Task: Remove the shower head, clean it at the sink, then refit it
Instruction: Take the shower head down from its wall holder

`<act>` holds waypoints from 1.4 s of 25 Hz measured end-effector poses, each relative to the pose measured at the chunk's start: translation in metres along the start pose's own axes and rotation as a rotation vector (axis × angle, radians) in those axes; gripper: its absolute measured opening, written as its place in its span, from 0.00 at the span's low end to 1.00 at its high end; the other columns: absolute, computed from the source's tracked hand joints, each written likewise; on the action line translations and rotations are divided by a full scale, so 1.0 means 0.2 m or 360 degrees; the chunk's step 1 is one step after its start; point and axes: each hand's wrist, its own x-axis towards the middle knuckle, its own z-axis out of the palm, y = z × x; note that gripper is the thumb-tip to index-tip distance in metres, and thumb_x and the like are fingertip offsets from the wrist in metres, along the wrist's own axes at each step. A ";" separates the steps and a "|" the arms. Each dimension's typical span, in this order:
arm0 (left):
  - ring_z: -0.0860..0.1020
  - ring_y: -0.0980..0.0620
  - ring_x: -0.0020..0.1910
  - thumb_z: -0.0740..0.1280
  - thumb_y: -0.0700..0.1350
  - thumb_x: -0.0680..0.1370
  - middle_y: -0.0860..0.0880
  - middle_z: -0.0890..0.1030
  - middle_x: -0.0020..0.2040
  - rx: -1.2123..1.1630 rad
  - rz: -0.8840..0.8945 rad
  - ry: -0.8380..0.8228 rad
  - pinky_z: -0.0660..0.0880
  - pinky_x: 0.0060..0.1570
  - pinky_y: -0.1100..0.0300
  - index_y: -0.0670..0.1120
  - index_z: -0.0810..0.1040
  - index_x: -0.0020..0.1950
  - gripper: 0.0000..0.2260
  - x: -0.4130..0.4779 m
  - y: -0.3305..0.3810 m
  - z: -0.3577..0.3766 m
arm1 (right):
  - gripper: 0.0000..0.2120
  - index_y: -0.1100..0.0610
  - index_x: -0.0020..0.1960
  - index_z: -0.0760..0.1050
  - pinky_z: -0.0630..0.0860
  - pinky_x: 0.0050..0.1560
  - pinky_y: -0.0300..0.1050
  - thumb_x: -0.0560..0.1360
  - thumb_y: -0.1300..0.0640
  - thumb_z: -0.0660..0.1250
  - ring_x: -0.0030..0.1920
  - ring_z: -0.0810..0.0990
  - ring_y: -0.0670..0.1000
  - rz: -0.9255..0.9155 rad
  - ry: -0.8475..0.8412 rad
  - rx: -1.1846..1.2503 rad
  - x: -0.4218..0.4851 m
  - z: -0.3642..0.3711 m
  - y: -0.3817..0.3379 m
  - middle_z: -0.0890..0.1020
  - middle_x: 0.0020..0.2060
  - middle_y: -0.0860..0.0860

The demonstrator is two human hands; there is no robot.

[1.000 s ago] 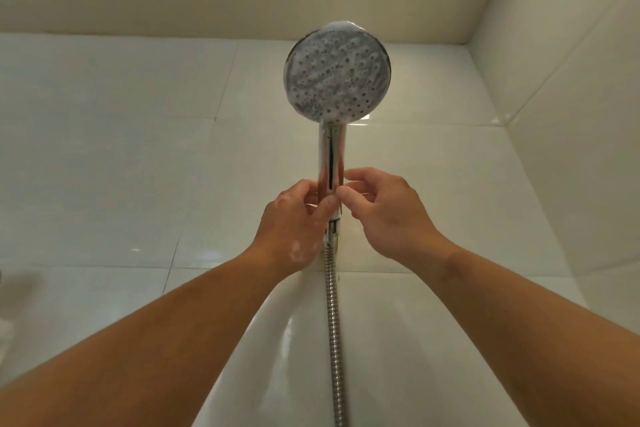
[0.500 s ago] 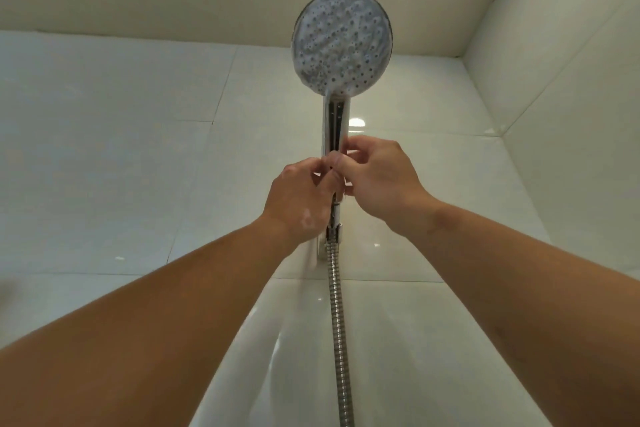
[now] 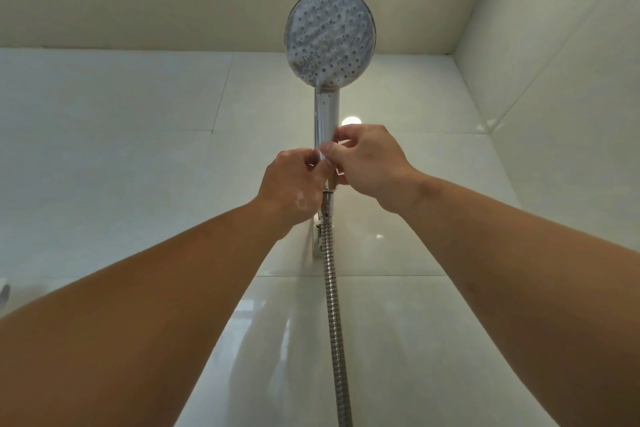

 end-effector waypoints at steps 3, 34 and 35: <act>0.85 0.41 0.43 0.66 0.56 0.79 0.43 0.86 0.41 -0.0016 -0.0085 -0.0045 0.83 0.47 0.43 0.44 0.83 0.44 0.16 -0.12 0.04 -0.04 | 0.05 0.55 0.42 0.83 0.85 0.47 0.59 0.75 0.54 0.72 0.33 0.85 0.53 0.0071 -0.0062 0.0007 -0.10 -0.02 -0.05 0.86 0.34 0.54; 0.84 0.54 0.33 0.69 0.54 0.78 0.47 0.87 0.43 -0.0592 -0.1960 -0.2082 0.78 0.31 0.67 0.46 0.76 0.52 0.12 -3.55 0.02 -0.42 | 0.10 0.57 0.51 0.77 0.77 0.35 0.48 0.80 0.50 0.67 0.36 0.80 0.52 0.2735 0.0474 -0.0049 -3.86 0.19 -0.43 0.80 0.39 0.56; 0.85 0.54 0.34 0.70 0.53 0.77 0.48 0.87 0.43 -0.0611 -0.1970 -0.2165 0.80 0.35 0.64 0.48 0.76 0.52 0.11 -3.62 0.03 -0.45 | 0.09 0.57 0.52 0.77 0.77 0.35 0.45 0.81 0.50 0.67 0.37 0.79 0.50 0.2750 0.0523 -0.0157 -3.90 0.18 -0.45 0.80 0.39 0.55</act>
